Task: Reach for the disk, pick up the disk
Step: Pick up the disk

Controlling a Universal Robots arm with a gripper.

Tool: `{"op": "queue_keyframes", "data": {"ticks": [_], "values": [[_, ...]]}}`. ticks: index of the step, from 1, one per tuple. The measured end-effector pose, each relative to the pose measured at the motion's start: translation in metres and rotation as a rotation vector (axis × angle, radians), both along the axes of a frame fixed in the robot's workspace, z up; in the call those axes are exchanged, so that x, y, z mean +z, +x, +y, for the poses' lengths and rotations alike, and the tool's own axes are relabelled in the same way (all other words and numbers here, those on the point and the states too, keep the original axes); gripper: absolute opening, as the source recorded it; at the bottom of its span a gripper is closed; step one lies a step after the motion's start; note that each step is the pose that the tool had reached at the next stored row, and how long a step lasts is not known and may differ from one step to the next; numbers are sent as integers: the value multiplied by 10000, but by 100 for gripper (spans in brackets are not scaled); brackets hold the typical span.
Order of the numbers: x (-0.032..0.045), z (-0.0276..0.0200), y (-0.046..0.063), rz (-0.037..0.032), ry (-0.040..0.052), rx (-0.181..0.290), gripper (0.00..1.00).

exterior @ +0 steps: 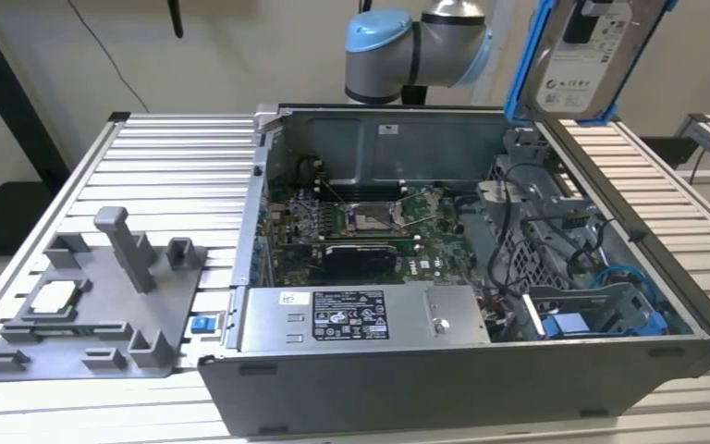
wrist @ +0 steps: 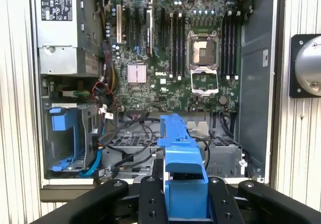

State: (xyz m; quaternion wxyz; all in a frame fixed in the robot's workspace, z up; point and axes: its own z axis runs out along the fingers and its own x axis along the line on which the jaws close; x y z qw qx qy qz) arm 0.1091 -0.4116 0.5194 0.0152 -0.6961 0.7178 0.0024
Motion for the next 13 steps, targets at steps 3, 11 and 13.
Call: {"op": "queue_keyframes", "data": {"ticks": [3, 11, 13], "values": [[-1, -56, 17, 0, -1, 0, 0], [-20, -372, 17, 0, -1, -24, 0], [-28, -449, 17, 0, -2, -30, 0]]}}
